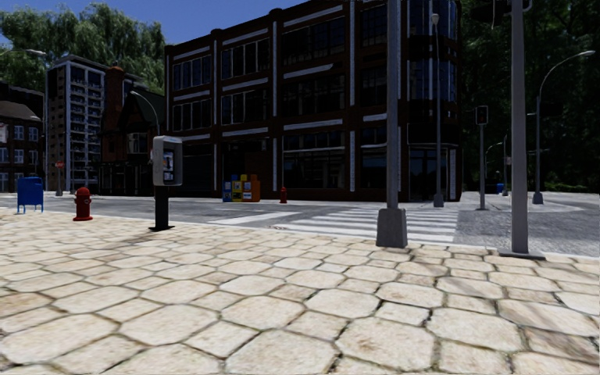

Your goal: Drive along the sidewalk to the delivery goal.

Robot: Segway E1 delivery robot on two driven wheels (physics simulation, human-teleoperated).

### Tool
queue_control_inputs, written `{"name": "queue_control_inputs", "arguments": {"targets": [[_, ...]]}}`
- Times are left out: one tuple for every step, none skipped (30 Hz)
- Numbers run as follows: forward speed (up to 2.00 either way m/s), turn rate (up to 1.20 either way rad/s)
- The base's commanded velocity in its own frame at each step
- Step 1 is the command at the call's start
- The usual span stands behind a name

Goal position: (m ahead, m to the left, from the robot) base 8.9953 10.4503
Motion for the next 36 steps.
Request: {"name": "queue_control_inputs", "arguments": {"targets": [[1.46, 0.67], [1.46, 0.67], [1.47, 0.67], [1.47, 0.67], [1.47, 0.67], [1.47, 0.67], [1.47, 0.67], [1.47, 0.67], [1.47, 0.67], [1.47, 0.67], [1.47, 0.67], [1.47, 0.67], [1.47, 0.67], [1.47, 0.67], [1.47, 0.67], [1.47, 0.67], [1.47, 0.67], [1.47, 0.67], [1.47, 0.67], [1.47, 0.67], [1.47, 0.67], [1.47, 0.67], [1.47, 0.67], [1.47, 0.67], [1.47, 0.67], [1.47, 0.67], [1.47, 0.67], [1.47, 0.67], [1.47, 0.67], [1.48, 0.67], [1.48, 0.67], [1.48, 0.67], [1.48, 0.67], [1.48, 0.67], [1.48, 0.67], [1.49, 0.67]]}}
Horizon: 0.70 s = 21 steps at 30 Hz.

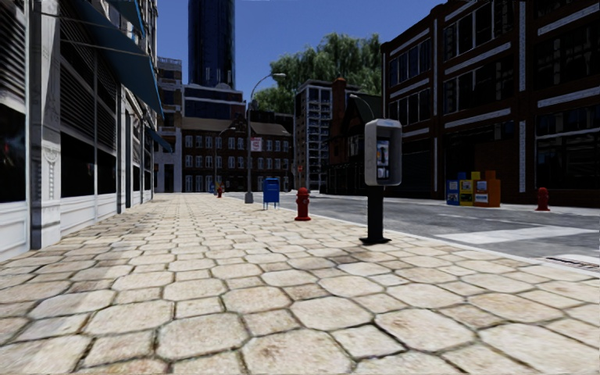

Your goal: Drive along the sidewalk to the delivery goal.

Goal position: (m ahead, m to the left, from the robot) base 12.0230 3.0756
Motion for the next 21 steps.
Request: {"name": "queue_control_inputs", "arguments": {"targets": [[1.49, 0.67], [1.49, 0.67], [1.5, 0.67], [1.5, 0.67], [1.5, 0.67], [1.5, 0.67], [1.5, 0.67], [1.5, 0.67], [1.5, 0.67], [1.5, 0.67], [1.5, 0.67], [1.5, 0.67], [1.5, 0.67], [1.5, 0.67], [1.5, 0.67], [1.5, 0.67], [1.5, 0.67], [1.5, 0.67], [1.5, 0.65], [1.5, 0.54], [1.5, 0.54]]}}
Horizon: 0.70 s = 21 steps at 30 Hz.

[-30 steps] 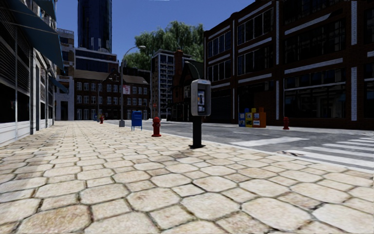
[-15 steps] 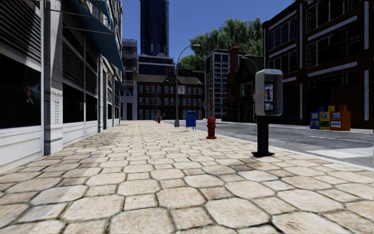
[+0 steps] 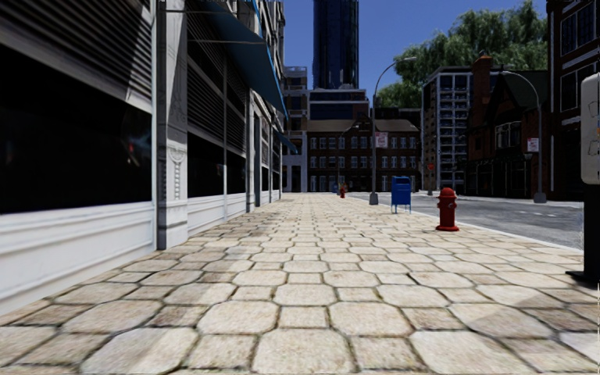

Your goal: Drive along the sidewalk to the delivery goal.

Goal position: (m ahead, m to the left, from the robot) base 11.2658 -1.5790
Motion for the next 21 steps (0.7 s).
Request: {"name": "queue_control_inputs", "arguments": {"targets": [[1.5, 0.48], [1.51, 0.41], [1.51, 0.0], [1.51, 0.0], [1.51, 0.0], [1.51, 0.0], [1.51, 0.0], [1.51, 0.0], [1.51, 0.0], [1.51, 0.0], [1.51, 0.0], [1.51, 0.0], [1.51, 0.0], [1.51, 0.0], [1.51, 0.0], [1.51, 0.0], [1.51, 0.0], [1.51, 0.0], [1.51, 0.0], [1.51, 0.0], [1.51, 0.0]]}}
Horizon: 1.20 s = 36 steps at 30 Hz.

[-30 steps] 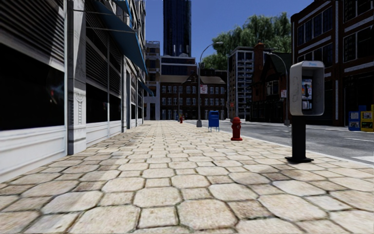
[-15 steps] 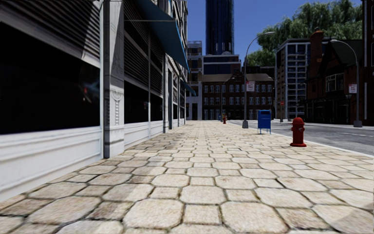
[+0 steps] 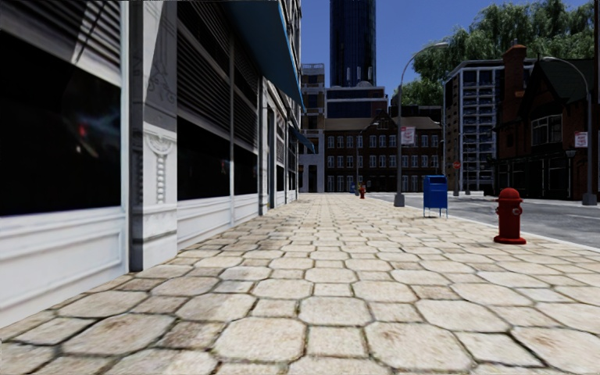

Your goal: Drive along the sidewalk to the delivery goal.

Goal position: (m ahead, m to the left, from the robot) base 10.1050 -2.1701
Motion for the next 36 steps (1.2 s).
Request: {"name": "queue_control_inputs", "arguments": {"targets": [[1.52, 0.0], [1.52, 0.0], [1.52, 0.0], [1.52, 0.0], [1.52, -0.03], [1.52, -0.2], [1.52, -0.27], [1.52, -0.27], [1.52, -0.29], [1.52, -0.29], [1.52, -0.3], [1.53, -0.3], [1.53, -0.3], [2.0, -0.3], [2.0, -0.3], [2.0, -0.3], [2.0, -0.3], [2.0, -0.3], [2.0, -0.3], [2.0, -0.3], [2.0, -0.3], [2.0, -0.3], [2.0, -0.3], [2.0, -0.3], [2.0, -0.15], [2.0, 0.0], [2.0, 0.0], [2.0, 0.0], [2.0, 0.0], [2.0, 0.0], [2.0, 0.0], [2.0, 0.0], [2.0, 0.0], [2.0, 0.0], [2.0, 0.0], [2.0, 0.0]]}}
